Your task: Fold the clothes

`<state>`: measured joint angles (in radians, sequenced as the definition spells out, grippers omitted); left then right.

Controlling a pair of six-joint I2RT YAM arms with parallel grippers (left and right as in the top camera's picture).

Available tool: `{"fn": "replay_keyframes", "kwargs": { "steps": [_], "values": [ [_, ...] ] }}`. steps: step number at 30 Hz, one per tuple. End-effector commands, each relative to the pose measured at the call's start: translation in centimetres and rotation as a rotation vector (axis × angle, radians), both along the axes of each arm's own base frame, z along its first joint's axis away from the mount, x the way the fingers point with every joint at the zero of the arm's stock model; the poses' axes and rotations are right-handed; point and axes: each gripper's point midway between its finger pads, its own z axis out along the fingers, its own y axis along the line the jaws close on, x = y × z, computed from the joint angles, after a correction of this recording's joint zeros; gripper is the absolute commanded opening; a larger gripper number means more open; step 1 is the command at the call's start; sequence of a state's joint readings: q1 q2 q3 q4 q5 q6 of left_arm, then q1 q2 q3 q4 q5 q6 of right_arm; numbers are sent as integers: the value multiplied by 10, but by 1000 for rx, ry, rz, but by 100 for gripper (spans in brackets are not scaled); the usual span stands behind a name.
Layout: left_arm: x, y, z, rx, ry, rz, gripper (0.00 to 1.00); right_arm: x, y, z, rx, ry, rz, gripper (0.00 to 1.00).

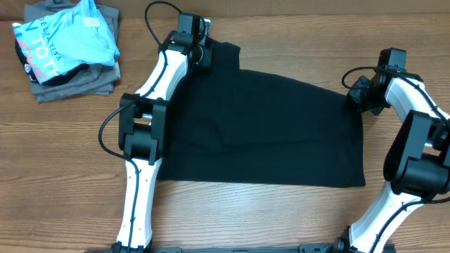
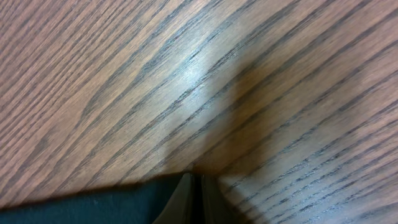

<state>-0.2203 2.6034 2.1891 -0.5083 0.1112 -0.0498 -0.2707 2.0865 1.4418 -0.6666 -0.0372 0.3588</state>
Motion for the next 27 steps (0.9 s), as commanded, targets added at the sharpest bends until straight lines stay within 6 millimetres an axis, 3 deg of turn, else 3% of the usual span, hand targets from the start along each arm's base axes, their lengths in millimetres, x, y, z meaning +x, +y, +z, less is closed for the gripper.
{"fn": "replay_keyframes", "kwargs": {
  "steps": [1, 9, 16, 21, 27],
  "values": [
    [6, 9, 31, 0, -43, 17, 4, 8, -16, 10, -20, -32, -51, 4],
    [-19, 26, 100, 41, -34, -4, 4, -1, -42, 16, -3, -23, -165, 4],
    [-41, 36, 145, 48, -30, -2, 4, -3, -41, 15, 9, -14, -169, 4],
    [-58, 39, 160, 58, -2, -9, 4, -5, -37, 21, 41, -16, -197, 4],
    [-89, 45, 146, 82, 135, -11, 4, -13, -34, 51, 55, -39, -243, 4]
  ]
}}
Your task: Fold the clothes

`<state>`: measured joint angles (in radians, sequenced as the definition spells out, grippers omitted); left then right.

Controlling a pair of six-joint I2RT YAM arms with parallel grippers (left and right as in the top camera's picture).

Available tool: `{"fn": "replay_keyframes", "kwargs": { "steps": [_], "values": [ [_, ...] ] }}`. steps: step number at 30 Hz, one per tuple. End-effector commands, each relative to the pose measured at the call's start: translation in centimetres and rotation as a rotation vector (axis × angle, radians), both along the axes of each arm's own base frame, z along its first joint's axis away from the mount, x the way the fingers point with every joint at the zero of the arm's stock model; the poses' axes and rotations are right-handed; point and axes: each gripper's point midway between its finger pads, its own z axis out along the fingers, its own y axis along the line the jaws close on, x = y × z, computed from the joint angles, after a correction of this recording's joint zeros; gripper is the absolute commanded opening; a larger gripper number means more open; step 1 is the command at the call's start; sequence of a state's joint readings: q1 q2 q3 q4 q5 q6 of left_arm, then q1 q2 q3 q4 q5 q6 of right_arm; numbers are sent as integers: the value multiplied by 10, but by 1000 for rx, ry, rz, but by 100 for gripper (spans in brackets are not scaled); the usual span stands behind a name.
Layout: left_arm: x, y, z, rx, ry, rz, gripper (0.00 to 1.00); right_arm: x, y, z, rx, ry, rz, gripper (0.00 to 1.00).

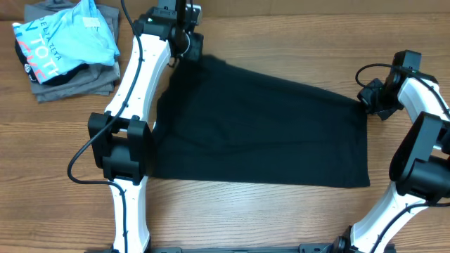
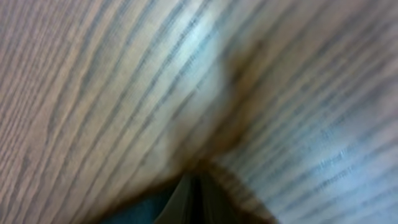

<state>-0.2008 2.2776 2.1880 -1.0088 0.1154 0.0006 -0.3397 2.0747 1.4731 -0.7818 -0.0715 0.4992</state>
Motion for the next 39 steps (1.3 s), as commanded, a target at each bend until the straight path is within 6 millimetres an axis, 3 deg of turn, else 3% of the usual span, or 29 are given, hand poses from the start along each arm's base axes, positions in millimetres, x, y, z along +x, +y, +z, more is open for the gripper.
{"fn": "replay_keyframes", "kwargs": {
  "steps": [1, 7, 14, 25, 36, 39],
  "values": [
    [-7, 16, 19, 28, -5, 13, 4, 7, -14, 49, -49, -94, -54, 4],
    [-29, 21, 9, 36, 97, 39, 4, -2, -11, 74, -54, -110, -57, 4],
    [-53, 37, 0, 90, 209, 117, 4, -22, -3, 68, -19, -24, -75, 4],
    [-114, 49, -16, 154, 463, 111, 4, -56, 12, 61, 60, 120, -175, 4],
    [-150, 55, -53, 192, 622, 109, 4, -77, 17, 70, 77, 183, -235, 4],
    [-154, 55, -56, 189, 640, 134, 4, -86, 17, 73, 61, 210, -238, 4]
  ]
}}
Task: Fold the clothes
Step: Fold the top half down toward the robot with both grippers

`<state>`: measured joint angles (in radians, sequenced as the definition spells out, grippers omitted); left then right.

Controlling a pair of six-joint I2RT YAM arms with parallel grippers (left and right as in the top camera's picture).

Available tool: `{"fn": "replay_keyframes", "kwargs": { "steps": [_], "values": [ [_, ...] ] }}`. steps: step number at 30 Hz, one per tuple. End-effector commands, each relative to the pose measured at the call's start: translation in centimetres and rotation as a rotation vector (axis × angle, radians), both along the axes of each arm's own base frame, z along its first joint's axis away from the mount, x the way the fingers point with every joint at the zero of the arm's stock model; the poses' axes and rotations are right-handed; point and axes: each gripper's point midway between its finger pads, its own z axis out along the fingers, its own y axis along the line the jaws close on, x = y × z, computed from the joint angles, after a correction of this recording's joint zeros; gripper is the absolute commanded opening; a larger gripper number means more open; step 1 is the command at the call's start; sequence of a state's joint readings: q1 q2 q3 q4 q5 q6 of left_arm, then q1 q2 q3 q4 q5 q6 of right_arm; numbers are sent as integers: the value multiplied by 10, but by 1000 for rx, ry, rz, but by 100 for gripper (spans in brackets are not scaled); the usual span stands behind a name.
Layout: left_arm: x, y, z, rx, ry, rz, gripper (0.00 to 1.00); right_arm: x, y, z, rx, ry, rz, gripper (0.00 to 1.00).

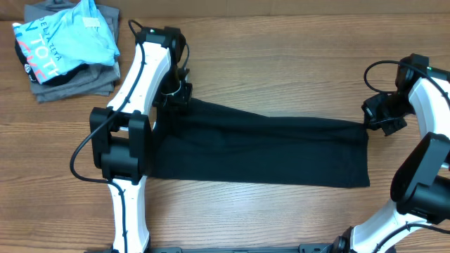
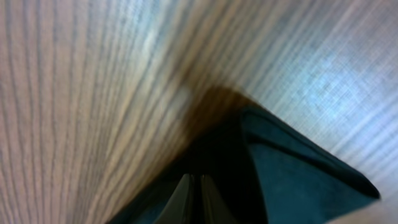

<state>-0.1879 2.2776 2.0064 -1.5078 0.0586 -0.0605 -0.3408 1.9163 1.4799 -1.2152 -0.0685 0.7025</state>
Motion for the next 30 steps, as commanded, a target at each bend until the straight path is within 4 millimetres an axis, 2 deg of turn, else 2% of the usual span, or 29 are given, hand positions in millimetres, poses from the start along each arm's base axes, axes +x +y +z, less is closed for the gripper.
{"fn": "replay_keyframes", "kwargs": {
  "steps": [1, 9, 15, 18, 30],
  "values": [
    [-2, 7, 13, 18, -23, 44, 4, -2, -13, 23, -62, -34, -29, 4],
    [-21, 8, 17, 72, 47, 18, 4, -16, -14, 24, -78, 21, -21, 4],
    [-30, 8, 19, 97, 77, 18, 4, -29, -26, 35, -163, 56, -45, 4],
    [-38, 10, 18, 107, 114, 18, 4, -33, -25, 37, -166, 67, -39, 4],
    [-73, 19, -15, 139, 246, 19, 4, -45, -21, 24, -152, 109, 9, 4]
  ]
}}
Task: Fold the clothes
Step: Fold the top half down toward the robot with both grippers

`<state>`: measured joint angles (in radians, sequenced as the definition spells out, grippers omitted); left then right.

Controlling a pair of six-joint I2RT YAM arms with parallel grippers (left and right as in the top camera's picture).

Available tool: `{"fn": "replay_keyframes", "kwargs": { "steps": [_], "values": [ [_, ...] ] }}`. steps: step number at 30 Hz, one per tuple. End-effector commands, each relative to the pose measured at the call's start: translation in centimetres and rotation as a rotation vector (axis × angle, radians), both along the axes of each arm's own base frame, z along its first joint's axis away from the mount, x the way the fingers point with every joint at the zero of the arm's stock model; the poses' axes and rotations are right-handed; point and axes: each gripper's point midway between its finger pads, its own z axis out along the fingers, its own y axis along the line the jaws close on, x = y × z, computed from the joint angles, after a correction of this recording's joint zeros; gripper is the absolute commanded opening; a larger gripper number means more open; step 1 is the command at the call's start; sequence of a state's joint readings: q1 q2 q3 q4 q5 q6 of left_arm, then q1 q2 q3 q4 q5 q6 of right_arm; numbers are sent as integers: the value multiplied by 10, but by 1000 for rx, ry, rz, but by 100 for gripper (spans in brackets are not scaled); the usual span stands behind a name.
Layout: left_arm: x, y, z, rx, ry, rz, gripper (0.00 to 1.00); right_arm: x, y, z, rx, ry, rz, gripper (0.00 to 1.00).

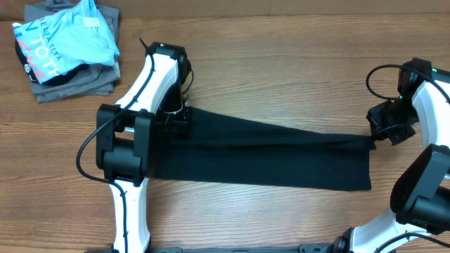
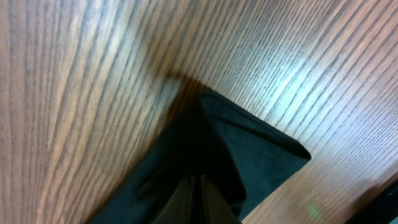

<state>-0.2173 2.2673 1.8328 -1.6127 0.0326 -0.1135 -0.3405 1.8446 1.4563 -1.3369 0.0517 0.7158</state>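
A black garment lies across the table's middle as a narrow, folded-over band. My left gripper is at the band's far left corner, shut on the cloth. My right gripper is at the far right corner. In the right wrist view its fingertips are pressed together on a black fold, with bare wood beyond.
A pile of folded clothes, a light blue printed shirt on top of grey ones, sits at the far left corner of the wooden table. The arms' cables arch over the table near both wrists.
Both grippers have come a little nearer the front edge with the garment's far edge. The black band is narrower, and its far edge now lies closer to the near hem.
At first the black garment lay spread flat with both grippers shut on its far corners. Then the corners were held slightly farther back and outward. After that the far edge was over the garment's middle, and now it is nearer the front hem.
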Motion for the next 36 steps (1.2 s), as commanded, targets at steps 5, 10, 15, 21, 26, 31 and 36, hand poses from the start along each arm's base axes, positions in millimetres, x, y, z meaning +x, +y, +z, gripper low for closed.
{"fn": "replay_keyframes", "kwargs": {
  "steps": [5, 10, 15, 21, 26, 31, 36],
  "values": [
    [-7, 12, -3, 42, -2, -7, 33, -14, -10, 6, -44, 35, 67, 51],
    [-6, 15, -2, 56, -9, -11, 75, -18, -8, 7, -31, 53, 108, 100],
    [6, 15, 7, 43, -59, -1, 73, -16, -7, 7, -24, 44, 111, 100],
    [26, 0, 40, -30, -188, 16, 70, 5, 16, 6, 122, -77, 244, 100],
    [36, -10, 61, -79, -293, 14, 66, 19, 34, 8, 225, -170, 323, 100],
    [43, -31, 55, -168, -314, 27, 16, 25, 53, 1, 251, -189, 398, 63],
    [31, -40, 39, -195, -246, 31, 4, 23, 86, -15, 265, -167, 494, 32]
  ]
}}
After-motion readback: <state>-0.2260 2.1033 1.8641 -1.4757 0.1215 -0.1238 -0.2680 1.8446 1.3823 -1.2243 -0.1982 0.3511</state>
